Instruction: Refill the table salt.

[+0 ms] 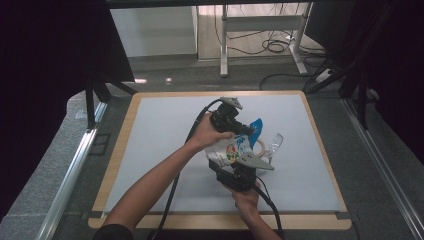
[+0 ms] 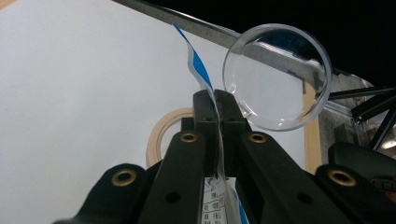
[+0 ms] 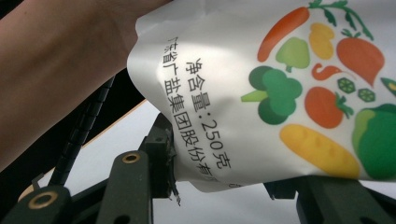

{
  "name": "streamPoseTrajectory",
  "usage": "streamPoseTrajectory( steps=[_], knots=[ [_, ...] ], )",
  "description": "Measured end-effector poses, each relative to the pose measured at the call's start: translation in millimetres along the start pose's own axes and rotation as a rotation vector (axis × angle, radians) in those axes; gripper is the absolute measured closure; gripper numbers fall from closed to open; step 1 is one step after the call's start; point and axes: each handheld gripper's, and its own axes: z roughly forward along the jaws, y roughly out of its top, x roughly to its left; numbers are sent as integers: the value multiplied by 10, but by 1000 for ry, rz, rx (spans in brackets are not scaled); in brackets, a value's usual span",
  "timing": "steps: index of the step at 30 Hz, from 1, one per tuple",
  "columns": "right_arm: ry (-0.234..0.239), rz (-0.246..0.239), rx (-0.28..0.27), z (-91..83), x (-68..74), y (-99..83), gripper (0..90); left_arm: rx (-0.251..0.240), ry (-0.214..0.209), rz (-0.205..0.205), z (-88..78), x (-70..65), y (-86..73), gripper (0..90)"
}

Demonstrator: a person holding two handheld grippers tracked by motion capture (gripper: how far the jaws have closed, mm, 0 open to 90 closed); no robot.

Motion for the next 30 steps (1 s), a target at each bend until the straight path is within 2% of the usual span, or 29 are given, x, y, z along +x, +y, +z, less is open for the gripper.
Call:
streamPoseTrajectory(
  steps=[30],
  knots=[
    [4, 14, 6, 3, 1, 7, 542, -4, -1, -3, -1, 4, -14, 898]
  ],
)
